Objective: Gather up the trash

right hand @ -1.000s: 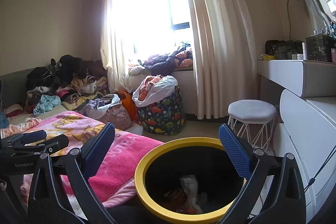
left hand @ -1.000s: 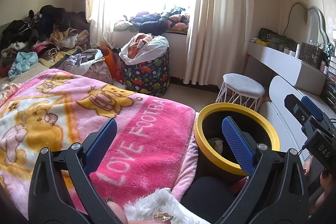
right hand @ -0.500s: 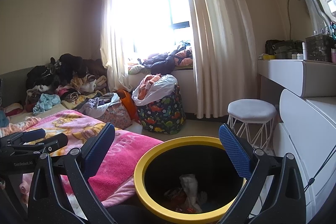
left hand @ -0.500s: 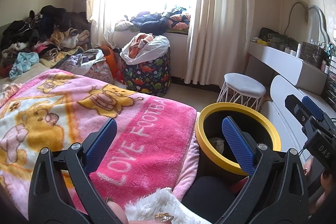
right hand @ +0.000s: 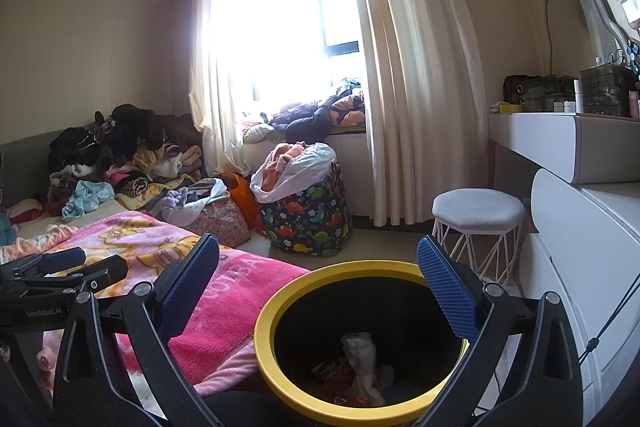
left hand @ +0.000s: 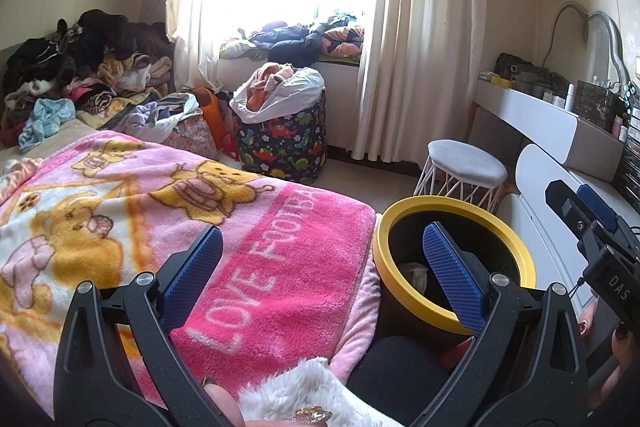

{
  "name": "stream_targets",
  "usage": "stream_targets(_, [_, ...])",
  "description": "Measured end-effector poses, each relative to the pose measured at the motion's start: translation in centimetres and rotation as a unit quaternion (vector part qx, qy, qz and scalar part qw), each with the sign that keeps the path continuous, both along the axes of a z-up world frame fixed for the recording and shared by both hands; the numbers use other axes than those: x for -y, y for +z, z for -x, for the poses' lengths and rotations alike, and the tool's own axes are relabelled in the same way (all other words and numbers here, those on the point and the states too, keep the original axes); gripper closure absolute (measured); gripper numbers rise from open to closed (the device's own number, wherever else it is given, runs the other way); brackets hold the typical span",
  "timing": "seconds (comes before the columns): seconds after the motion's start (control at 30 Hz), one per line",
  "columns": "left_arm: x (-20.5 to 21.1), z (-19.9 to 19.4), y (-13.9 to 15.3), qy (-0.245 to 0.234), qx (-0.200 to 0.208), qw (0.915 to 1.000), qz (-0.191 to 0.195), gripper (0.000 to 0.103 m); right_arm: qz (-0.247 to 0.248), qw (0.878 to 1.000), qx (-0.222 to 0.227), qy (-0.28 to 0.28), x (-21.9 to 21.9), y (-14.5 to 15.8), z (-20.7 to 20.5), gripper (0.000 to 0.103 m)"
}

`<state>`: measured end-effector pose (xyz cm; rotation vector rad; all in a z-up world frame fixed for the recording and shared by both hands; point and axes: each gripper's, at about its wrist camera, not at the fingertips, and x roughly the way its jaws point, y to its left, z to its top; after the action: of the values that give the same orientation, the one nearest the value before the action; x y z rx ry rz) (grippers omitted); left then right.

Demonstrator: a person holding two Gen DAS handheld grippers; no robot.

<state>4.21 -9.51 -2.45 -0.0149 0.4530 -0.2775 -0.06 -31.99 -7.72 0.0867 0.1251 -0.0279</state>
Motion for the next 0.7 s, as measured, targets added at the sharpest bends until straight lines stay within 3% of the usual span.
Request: stream_targets(0.7, [-0.28,0.04,-0.02,0.004,0.006,1.0,-0.001,0.011,0.007,1.0,0.001,0.006,-0.13,-0.03,0.06,0.006])
